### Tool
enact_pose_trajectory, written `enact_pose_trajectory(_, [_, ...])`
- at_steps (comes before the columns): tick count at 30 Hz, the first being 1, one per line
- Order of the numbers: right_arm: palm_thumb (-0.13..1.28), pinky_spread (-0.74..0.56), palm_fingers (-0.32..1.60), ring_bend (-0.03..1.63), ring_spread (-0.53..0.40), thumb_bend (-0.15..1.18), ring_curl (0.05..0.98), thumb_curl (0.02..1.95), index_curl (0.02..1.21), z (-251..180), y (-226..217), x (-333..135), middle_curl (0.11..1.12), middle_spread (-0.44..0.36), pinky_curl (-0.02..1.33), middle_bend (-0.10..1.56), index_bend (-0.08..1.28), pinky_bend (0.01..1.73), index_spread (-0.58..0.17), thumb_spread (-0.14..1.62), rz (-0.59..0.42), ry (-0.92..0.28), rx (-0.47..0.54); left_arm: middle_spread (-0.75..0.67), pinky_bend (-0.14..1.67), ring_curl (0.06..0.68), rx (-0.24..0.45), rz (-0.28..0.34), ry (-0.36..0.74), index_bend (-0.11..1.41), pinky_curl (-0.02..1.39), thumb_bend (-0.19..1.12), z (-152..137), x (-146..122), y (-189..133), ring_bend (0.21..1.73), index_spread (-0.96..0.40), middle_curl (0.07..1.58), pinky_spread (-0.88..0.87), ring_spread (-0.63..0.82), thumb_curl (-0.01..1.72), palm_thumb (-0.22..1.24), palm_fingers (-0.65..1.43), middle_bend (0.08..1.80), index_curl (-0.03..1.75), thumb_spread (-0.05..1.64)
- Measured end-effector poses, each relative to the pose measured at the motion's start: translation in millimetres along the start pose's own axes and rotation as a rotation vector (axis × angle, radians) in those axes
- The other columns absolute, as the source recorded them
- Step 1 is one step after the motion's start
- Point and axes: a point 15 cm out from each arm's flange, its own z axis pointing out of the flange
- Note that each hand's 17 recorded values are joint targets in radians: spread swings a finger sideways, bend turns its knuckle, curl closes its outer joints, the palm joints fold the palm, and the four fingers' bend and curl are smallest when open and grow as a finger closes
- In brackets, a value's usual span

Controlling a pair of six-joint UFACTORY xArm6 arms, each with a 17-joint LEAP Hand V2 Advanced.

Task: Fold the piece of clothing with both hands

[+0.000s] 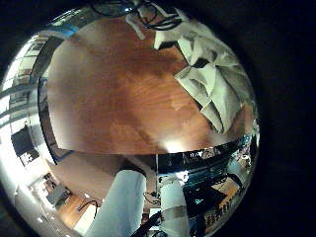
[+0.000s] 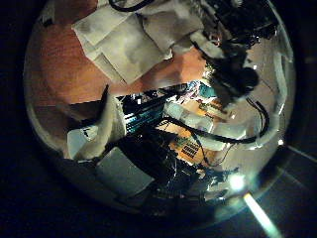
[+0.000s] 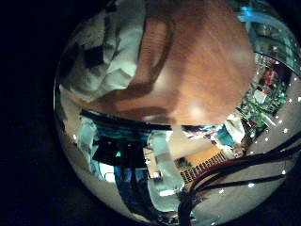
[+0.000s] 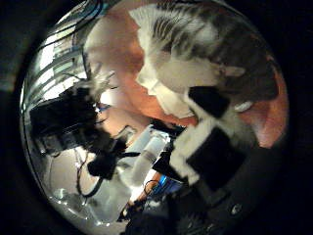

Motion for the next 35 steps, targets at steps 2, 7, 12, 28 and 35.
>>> enact_pose_trajectory(2, [0.78,-0.23,0.14,1.16,-0.17,-0.01,0.451,0.58,0.54,-5,9,-3,0.51,-0.154,0.6,0.55,0.22,1.23,-0.373,1.22,-0.018,-0.053,-0.021,0.24,0.42,0.214,0.001,-0.001,0.0,0.18,0.33,-0.01,-1,1,1,0.7,0.0,0.31,0.43,0.29,0.46,0.59,0.12,0.18,0.36,1.22])
enact_pose_trajectory(7, [0.81,0.06,0.16,1.06,-0.052,-0.01,0.389,0.58,0.51,-18,35,-2,0.49,-0.101,0.53,0.54,0.23,1.1,-0.371,1.23,-0.074,-0.176,-0.1,0.24,0.42,0.213,0.008,-0.012,-0.005,0.17,0.33,-0.01,-5,5,5,0.7,0.0,0.31,0.43,0.29,0.46,0.59,0.12,0.18,0.36,1.22])
enact_pose_trajectory(12, [0.83,0.26,0.17,0.98,-0.022,-0.01,0.353,0.58,0.5,-47,60,10,0.47,-0.089,0.47,0.55,0.25,1.0,-0.358,1.23,-0.089,-0.298,-0.117,0.25,0.42,0.212,0.017,-0.019,-0.013,0.17,0.33,-0.01,-12,13,8,0.7,0.0,0.31,0.43,0.29,0.46,0.59,0.12,0.18,0.35,1.22])
enact_pose_trajectory(28, [0.62,0.39,0.08,0.79,0.059,-0.03,0.278,0.49,0.45,-112,133,146,0.41,-0.017,0.31,0.43,0.24,0.68,-0.338,1.27,0.023,0.153,0.052,0.25,0.42,0.217,0.05,-0.072,-0.063,0.18,0.33,-0.03,-42,67,17,0.71,0.0,0.31,0.43,0.29,0.45,0.53,0.12,0.18,0.36,1.2])
enact_pose_trajectory(35, [0.57,0.38,0.12,0.71,0.1,-0.02,0.246,0.45,0.42,-112,180,153,0.38,-0.005,0.27,0.36,0.2,0.59,-0.346,1.29,-0.01,0.241,0.19,0.25,0.42,0.218,0.113,-0.073,-0.084,0.17,0.33,-0.03,-60,74,36,0.71,0.0,0.31,0.43,0.29,0.41,0.41,0.12,0.18,0.35,1.15])
